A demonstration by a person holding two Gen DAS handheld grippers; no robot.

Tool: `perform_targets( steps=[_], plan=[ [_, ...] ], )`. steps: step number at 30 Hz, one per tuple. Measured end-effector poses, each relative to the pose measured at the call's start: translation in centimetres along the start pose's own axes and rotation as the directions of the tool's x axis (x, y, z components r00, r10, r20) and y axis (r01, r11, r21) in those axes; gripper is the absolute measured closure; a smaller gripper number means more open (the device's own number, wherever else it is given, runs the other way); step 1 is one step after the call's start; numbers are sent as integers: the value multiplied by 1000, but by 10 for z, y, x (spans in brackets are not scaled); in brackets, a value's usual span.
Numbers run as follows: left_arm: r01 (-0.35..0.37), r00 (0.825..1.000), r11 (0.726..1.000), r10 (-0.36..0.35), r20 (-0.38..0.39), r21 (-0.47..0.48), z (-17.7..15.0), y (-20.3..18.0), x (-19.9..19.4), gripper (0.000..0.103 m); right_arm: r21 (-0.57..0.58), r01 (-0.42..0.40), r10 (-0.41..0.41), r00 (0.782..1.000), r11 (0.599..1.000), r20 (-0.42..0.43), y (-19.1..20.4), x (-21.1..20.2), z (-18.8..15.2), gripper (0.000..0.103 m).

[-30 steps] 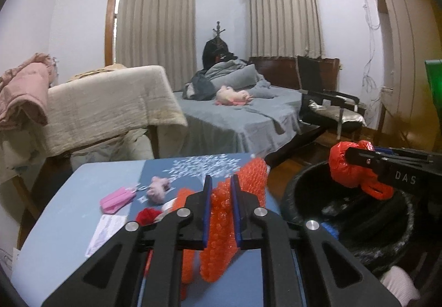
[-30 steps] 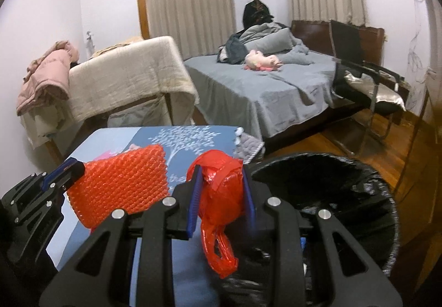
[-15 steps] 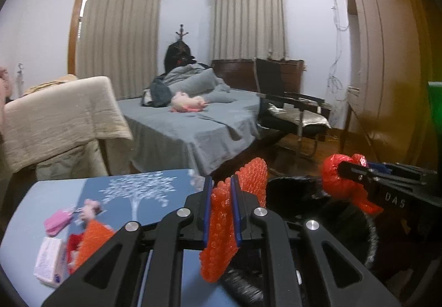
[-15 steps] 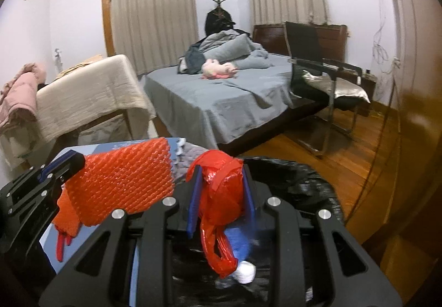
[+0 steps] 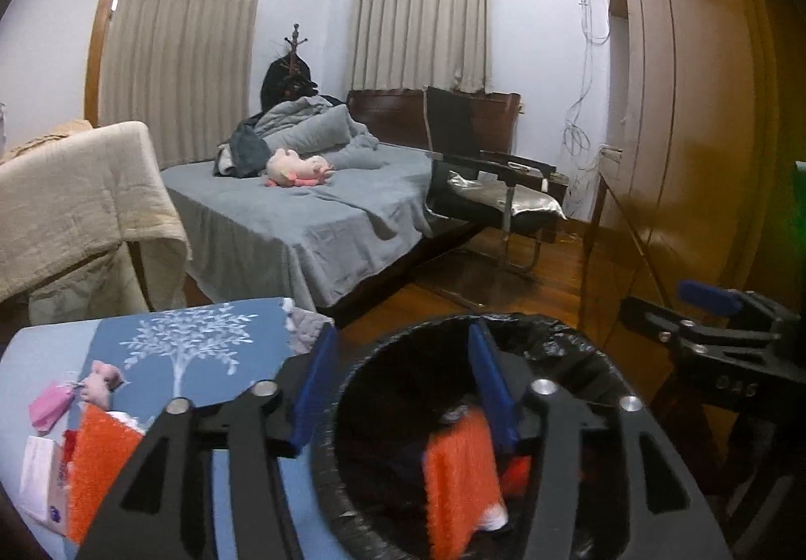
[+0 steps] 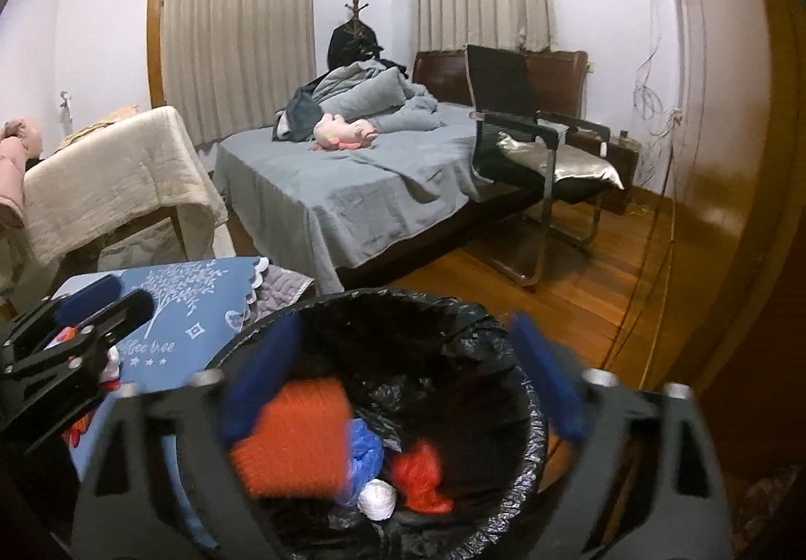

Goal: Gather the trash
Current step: 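Carry the orange mesh pad over the bin and open the left tool, then grasp a second orange mesh pad on the table with the left tool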

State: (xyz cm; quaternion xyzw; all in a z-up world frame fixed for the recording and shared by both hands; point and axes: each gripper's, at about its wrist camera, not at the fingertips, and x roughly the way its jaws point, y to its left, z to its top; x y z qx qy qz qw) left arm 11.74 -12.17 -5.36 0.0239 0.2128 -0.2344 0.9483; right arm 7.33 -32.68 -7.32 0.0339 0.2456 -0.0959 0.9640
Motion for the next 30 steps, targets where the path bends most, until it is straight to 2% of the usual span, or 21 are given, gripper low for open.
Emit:
perform_targets(
  steps=[3, 8, 13, 20, 24, 30],
  plan=[
    [-61, 998, 998, 60, 17, 16, -3, 13, -14, 25, 7, -22, 22, 1000, 1000, -3, 6, -2, -1, 6],
    [-146, 989, 989, 146, 7, 8, -17, 46, -43, 20, 18, -72, 72, 997, 997, -10, 31, -5, -3, 6],
    [-233, 973, 973, 233, 1, -8, -34, 79, -74, 20, 10, -142, 143, 989, 990, -28, 73, -2, -7, 6],
    [-352, 936, 935, 351, -34, -41, -57, 129, -103, 20, -28, -224, 223, 974, 974, -49, 132, 3, -14, 6],
    [-380, 924, 923, 377, -61, -57, -71, 147, -105, 21, -55, -249, 245, 968, 967, -61, 157, 7, -22, 6],
    [-387, 919, 920, 379, -108, -66, -90, 161, -94, 26, -71, -265, 258, 962, 962, -88, 177, 13, -34, 6]
  ],
)
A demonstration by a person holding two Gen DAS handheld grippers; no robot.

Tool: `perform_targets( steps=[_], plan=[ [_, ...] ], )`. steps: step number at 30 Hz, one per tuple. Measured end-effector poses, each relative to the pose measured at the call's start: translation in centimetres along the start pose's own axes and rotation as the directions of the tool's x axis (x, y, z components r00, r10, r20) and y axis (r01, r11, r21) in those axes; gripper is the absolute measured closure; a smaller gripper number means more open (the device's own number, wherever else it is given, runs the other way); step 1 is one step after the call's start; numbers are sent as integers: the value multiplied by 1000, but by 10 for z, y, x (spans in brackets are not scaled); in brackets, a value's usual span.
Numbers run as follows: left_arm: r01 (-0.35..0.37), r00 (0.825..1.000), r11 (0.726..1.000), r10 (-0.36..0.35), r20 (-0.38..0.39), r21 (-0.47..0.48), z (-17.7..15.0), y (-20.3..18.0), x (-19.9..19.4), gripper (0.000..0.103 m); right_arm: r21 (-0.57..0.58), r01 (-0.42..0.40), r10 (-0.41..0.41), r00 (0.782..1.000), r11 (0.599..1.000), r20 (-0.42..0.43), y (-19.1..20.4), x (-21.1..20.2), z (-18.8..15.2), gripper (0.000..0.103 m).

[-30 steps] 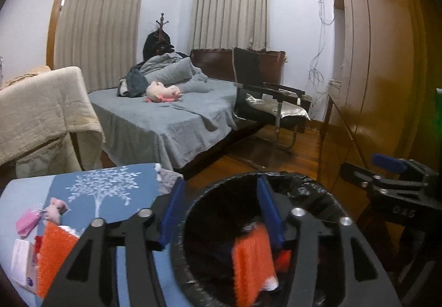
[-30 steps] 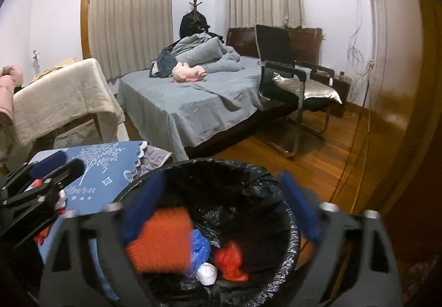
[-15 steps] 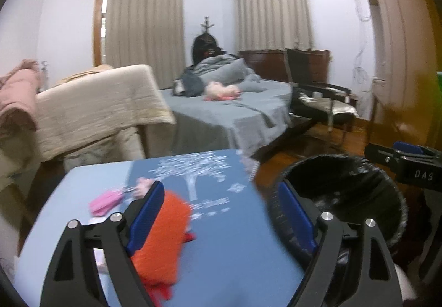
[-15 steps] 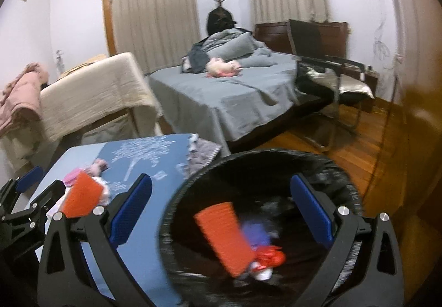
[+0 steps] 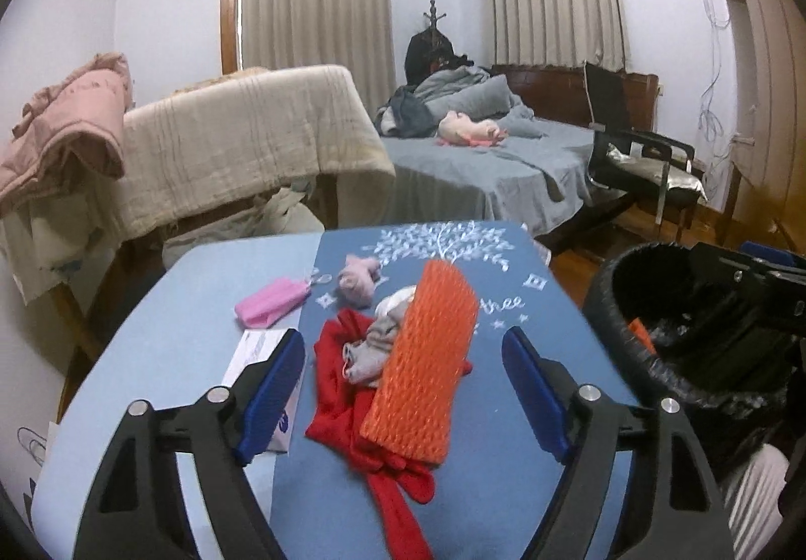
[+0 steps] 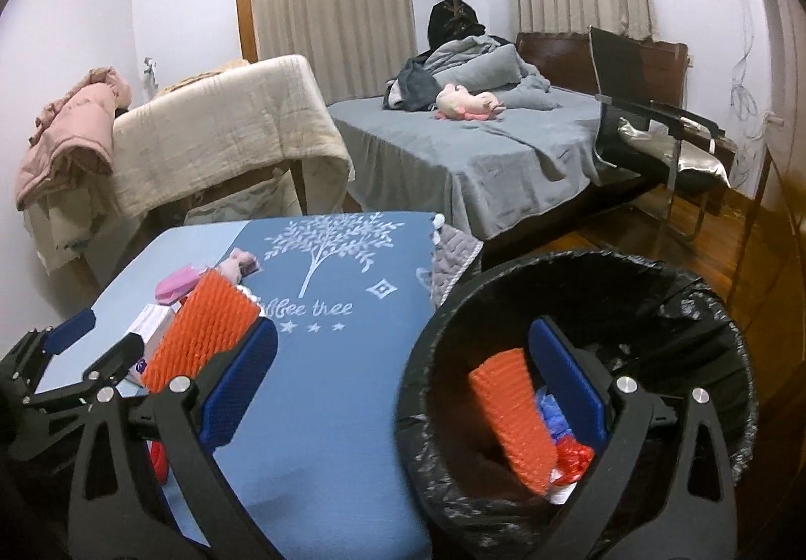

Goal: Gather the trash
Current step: 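Grasp a second orange mesh pad on the table with the left tool, then carry the orange pad toward the bin with the left tool while the right tool grasps the grey sock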

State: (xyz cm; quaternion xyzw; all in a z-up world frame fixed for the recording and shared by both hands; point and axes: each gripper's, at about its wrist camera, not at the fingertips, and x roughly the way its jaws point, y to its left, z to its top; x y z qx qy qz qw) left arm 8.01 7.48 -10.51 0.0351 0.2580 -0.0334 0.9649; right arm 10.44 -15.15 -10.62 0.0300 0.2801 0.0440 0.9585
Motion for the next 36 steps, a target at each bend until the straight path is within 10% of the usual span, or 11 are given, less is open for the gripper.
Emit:
perform_targets(
  steps=[13, 23, 36],
  plan=[
    [9, 995, 1000, -9, -97, -1, -20, -2, 42, 49, -22, -12, 11, 999, 1000, -49, 6, 21, -10, 6],
    [50, 993, 999, -47, -107, 20, -18, -15, 48, 91, -28, -13, 11, 998, 1000, -60, 8, 23, -12, 6],
    [67, 996, 998, -68, -51, -15, -5, -13, 24, 94, -22, -26, 25, 999, 999, -37, 8, 14, -3, 6]
  ],
)
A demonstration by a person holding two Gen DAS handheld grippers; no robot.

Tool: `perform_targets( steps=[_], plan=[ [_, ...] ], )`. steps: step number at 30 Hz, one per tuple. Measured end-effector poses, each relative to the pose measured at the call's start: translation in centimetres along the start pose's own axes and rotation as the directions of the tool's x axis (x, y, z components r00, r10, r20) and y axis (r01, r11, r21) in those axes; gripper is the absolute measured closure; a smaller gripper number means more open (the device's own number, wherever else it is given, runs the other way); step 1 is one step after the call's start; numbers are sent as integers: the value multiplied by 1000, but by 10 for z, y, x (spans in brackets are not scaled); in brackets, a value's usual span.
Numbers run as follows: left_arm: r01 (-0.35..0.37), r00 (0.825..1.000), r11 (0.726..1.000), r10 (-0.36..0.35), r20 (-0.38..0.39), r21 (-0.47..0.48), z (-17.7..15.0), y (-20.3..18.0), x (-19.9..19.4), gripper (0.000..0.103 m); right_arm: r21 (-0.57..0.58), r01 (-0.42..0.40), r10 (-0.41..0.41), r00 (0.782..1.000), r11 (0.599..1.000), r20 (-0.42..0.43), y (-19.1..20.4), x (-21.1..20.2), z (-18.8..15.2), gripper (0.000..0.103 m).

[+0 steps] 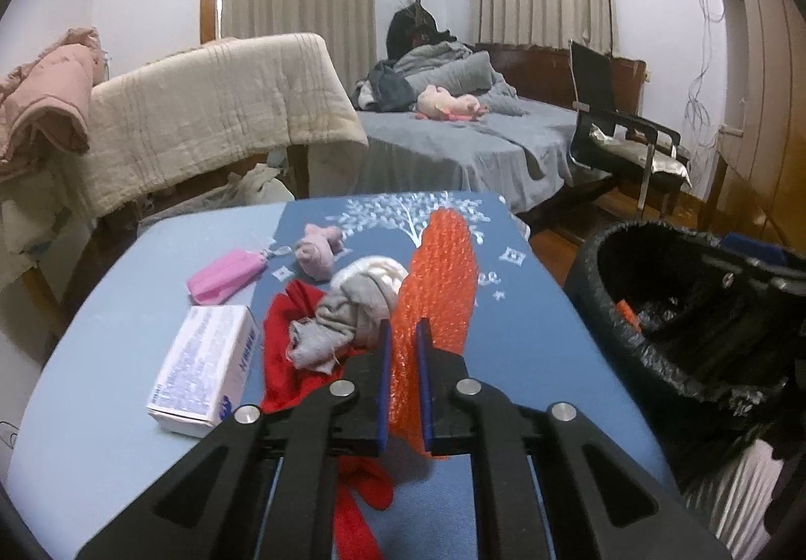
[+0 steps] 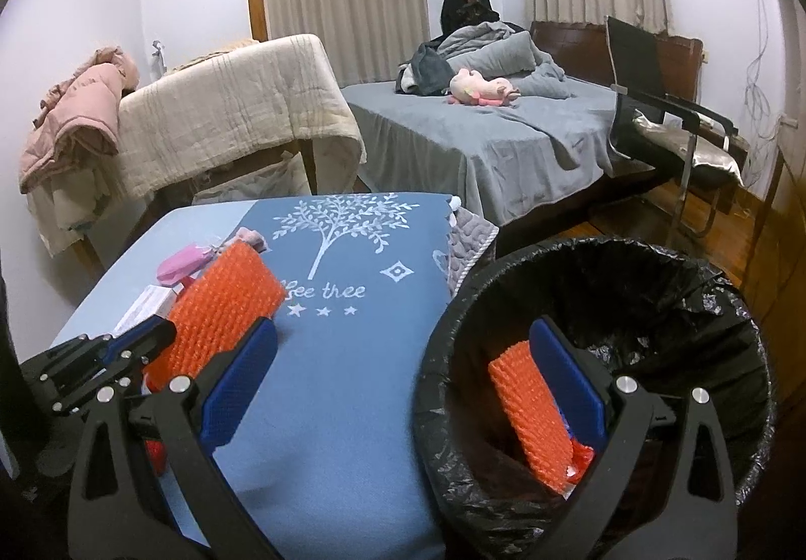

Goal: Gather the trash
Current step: 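Carry the orange pad toward the bin with the left tool while the right tool grasps the grey sock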

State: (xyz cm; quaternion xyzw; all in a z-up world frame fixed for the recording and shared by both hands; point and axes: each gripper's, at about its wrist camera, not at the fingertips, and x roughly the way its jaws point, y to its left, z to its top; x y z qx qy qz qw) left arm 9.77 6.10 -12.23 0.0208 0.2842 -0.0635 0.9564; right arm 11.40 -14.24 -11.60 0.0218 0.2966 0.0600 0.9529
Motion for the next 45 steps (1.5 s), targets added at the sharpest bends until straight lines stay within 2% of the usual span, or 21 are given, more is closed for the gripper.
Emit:
perform_targets(
  steps=[6, 13, 23, 28, 37, 41, 45],
  plan=[
    [-52, 997, 999, 52, 50, 0, 11, 10, -20, 94, -2, -22, 22, 1000, 1000, 19, 10, -2, 7, 6],
    [-136, 988, 990, 139, 72, -48, 14, 44, -33, 94, -17, -71, 72, 997, 997, 22, 37, 9, 13, 6],
    [-247, 961, 964, 257, 104, -94, 17, 91, -45, 94, -69, -148, 147, 989, 987, -14, 92, 43, 17, 8],
    [-288, 951, 951, 298, 81, -116, 12, 113, -38, 94, -102, -177, 170, 983, 979, -72, 119, 72, 12, 20],
    [-298, 950, 945, 308, 57, -135, 6, 128, -22, 94, -128, -210, 188, 968, 969, -164, 144, 114, 1, 42],
    [-295, 951, 944, 304, 45, -144, 4, 131, -17, 94, -130, -258, 229, 953, 957, -199, 151, 123, 0, 65],
    [-295, 952, 944, 304, 42, -148, 4, 132, -15, 94, -160, -288, 255, 946, 944, -198, 157, 117, 1, 78]
  ],
)
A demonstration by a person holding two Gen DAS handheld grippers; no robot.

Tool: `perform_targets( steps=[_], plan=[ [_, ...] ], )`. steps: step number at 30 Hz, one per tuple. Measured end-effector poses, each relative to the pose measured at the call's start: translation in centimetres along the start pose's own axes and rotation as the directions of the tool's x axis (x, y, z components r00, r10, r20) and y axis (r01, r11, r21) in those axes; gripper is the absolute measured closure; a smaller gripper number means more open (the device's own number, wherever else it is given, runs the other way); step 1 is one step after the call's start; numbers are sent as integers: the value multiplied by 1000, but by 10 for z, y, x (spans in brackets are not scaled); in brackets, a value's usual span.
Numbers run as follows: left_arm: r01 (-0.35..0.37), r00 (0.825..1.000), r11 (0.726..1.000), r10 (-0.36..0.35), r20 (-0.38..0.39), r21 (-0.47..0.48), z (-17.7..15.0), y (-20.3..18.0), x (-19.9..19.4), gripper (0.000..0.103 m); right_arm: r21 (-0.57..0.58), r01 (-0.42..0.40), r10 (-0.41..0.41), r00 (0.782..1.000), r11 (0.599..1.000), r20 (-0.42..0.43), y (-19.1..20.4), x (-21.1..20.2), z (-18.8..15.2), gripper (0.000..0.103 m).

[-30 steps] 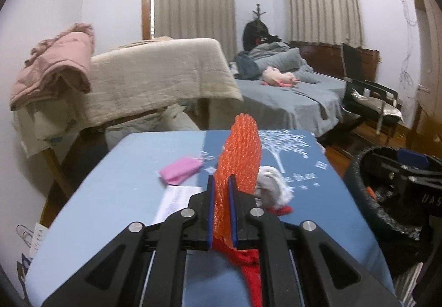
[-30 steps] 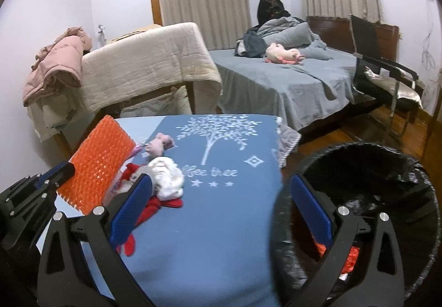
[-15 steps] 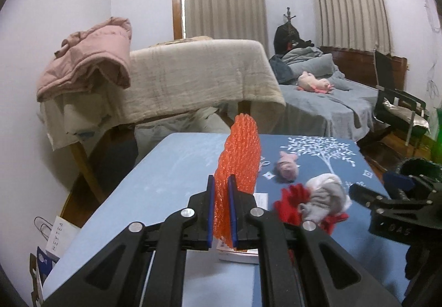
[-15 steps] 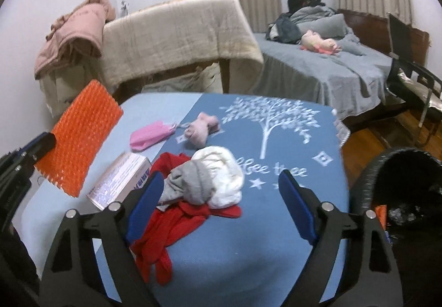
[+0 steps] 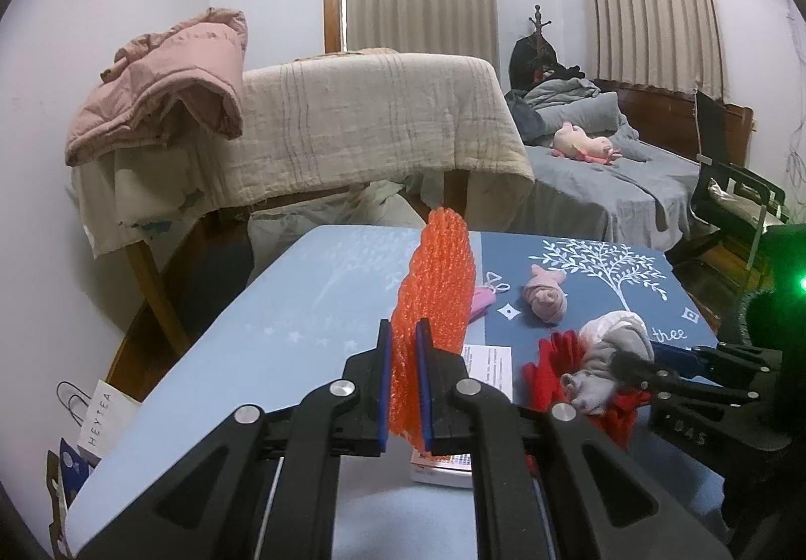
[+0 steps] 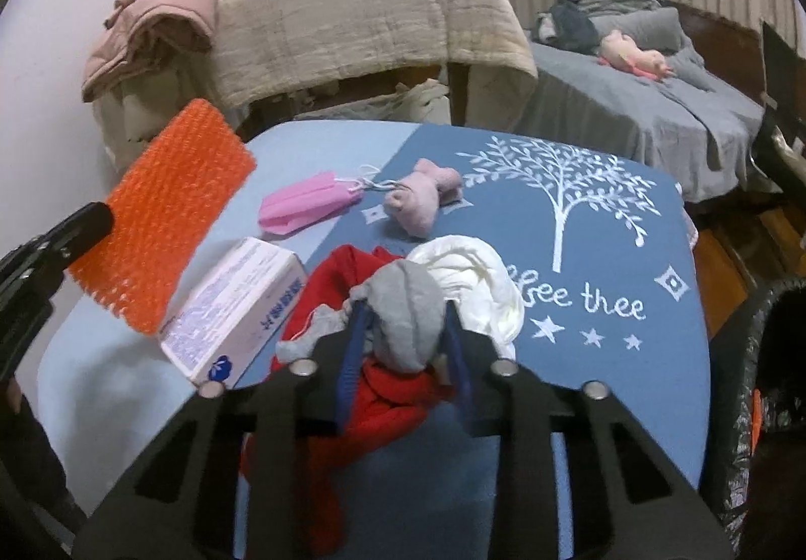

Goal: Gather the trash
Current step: 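Carry the orange pad toward the bin with the left tool while the right tool grasps the grey sock, then move both tools over the bin and open them to drop pad and sock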

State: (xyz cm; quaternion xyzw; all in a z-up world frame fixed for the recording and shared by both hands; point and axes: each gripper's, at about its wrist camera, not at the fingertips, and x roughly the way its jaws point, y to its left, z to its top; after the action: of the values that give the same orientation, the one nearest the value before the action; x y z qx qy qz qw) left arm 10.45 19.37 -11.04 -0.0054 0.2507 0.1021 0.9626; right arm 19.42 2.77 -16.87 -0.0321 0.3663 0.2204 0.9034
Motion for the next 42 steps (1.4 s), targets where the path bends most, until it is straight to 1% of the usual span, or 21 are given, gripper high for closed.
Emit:
perform_targets(
  steps=[7, 16, 22, 31, 37, 42],
  plan=[
    [5, 1000, 1000, -5, 5, 4, 3, -3, -4, 94, 7, -32, 32, 998, 999, 50, 1, -30, 6, 79],
    [35, 999, 999, -36, 33, 22, 12, -19, -25, 94, 22, -20, 18, 993, 1000, 118, -8, -72, 14, 79],
    [60, 997, 998, -62, 52, 32, 19, -35, -39, 94, 38, 16, -22, 987, 999, 160, -21, -103, 15, 79],
    [135, 988, 989, -140, 72, 61, 27, -72, -57, 94, 77, 81, -95, 975, 994, 198, -51, -142, 6, 79],
    [196, 977, 977, -202, 71, 88, 30, -102, -66, 94, 114, 131, -153, 965, 985, 214, -75, -167, -5, 79],
    [251, 963, 961, -260, 76, 116, 33, -132, -74, 94, 146, 172, -202, 954, 974, 223, -97, -186, -15, 79]
  ],
)
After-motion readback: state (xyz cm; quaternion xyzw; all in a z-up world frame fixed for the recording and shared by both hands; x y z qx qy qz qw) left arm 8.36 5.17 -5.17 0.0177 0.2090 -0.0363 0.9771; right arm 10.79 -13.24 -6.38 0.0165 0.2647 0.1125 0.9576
